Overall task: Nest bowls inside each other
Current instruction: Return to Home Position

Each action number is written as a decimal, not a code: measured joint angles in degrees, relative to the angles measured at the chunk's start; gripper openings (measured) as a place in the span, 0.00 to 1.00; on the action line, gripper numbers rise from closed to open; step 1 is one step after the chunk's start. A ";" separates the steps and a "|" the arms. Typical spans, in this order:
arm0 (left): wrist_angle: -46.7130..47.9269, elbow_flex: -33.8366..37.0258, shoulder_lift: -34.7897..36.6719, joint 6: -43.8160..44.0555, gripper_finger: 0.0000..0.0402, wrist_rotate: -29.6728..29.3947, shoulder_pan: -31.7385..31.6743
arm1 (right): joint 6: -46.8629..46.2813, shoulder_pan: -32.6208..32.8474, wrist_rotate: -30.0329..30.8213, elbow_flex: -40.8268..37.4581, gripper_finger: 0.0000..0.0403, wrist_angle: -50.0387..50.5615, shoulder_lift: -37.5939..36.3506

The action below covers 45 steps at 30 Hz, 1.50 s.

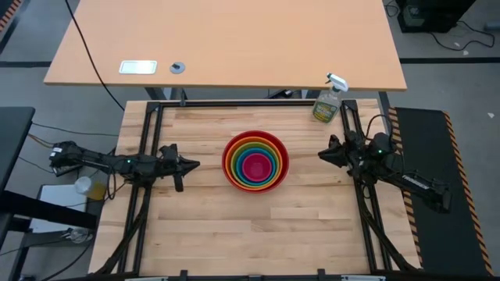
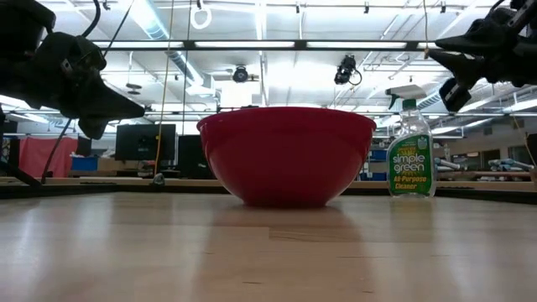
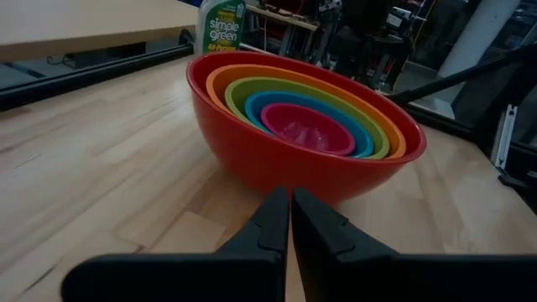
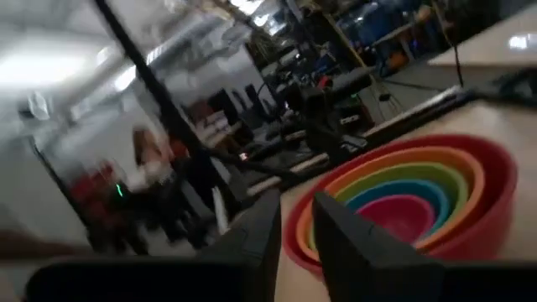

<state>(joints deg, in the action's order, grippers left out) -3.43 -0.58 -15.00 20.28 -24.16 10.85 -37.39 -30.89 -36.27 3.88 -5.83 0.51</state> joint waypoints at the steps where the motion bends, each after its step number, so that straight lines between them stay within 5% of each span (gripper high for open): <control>1: -0.02 0.00 0.00 -0.06 0.05 0.00 0.00 | 3.11 0.00 0.00 0.00 0.20 0.07 0.00; 7: -0.04 0.00 0.00 -0.10 0.05 0.00 0.00 | 19.74 0.00 0.65 0.00 0.20 -0.13 0.00; 45: -0.15 0.00 0.00 -0.07 0.05 -0.04 0.00 | 17.62 0.00 0.63 0.00 0.20 -0.17 0.00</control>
